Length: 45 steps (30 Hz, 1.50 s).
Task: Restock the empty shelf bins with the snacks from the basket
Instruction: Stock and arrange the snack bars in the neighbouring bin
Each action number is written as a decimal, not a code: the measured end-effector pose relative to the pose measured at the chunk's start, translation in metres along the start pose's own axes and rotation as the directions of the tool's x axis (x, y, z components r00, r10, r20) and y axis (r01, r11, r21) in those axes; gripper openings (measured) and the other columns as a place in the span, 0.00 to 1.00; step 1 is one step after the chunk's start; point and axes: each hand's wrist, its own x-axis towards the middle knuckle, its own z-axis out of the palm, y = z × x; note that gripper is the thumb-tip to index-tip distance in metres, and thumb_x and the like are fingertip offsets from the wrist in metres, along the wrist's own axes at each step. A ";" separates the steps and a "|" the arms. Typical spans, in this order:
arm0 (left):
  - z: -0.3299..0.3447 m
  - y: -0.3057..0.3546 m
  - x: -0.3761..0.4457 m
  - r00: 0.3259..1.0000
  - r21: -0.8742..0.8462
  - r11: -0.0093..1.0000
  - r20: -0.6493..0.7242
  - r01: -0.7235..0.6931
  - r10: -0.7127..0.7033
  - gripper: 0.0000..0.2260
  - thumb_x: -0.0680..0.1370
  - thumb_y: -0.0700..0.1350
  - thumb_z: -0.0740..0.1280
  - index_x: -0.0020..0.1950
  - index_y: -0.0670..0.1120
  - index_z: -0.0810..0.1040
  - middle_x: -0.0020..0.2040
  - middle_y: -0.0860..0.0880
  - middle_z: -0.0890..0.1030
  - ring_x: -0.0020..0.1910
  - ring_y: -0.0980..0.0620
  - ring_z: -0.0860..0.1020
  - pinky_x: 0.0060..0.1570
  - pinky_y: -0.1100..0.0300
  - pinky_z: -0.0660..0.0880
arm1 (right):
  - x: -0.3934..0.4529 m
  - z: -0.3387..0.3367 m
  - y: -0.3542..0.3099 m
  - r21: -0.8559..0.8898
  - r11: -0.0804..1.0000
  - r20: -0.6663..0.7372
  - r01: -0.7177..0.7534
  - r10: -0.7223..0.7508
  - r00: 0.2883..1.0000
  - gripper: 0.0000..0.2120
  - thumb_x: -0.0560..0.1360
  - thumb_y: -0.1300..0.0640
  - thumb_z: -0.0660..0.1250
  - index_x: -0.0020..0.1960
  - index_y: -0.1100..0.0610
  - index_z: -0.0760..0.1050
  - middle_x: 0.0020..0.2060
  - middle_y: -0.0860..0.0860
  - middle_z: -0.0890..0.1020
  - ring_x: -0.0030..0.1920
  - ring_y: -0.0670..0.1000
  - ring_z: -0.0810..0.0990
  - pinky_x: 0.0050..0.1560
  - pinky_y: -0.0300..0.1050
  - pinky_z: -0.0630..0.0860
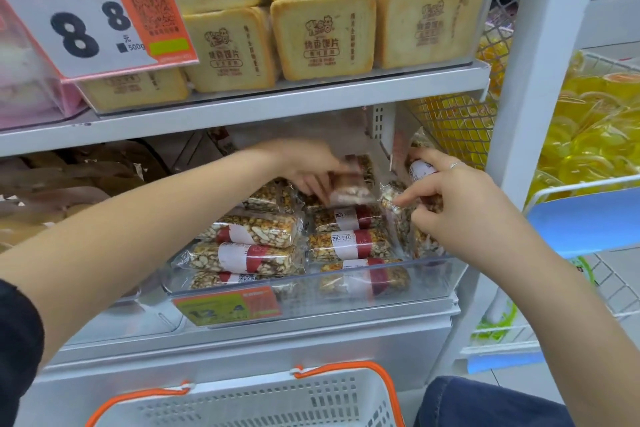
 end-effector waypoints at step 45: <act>0.065 0.015 -0.024 0.809 0.231 0.822 -0.175 -0.520 0.561 0.18 0.68 0.48 0.76 0.53 0.46 0.74 0.47 0.53 0.75 0.47 0.52 0.73 0.42 0.61 0.67 | -0.003 0.004 -0.004 -0.018 1.000 -0.125 -0.018 0.016 0.992 0.12 0.71 0.63 0.67 0.50 0.51 0.84 0.72 0.48 0.67 0.66 0.52 0.72 0.57 0.43 0.70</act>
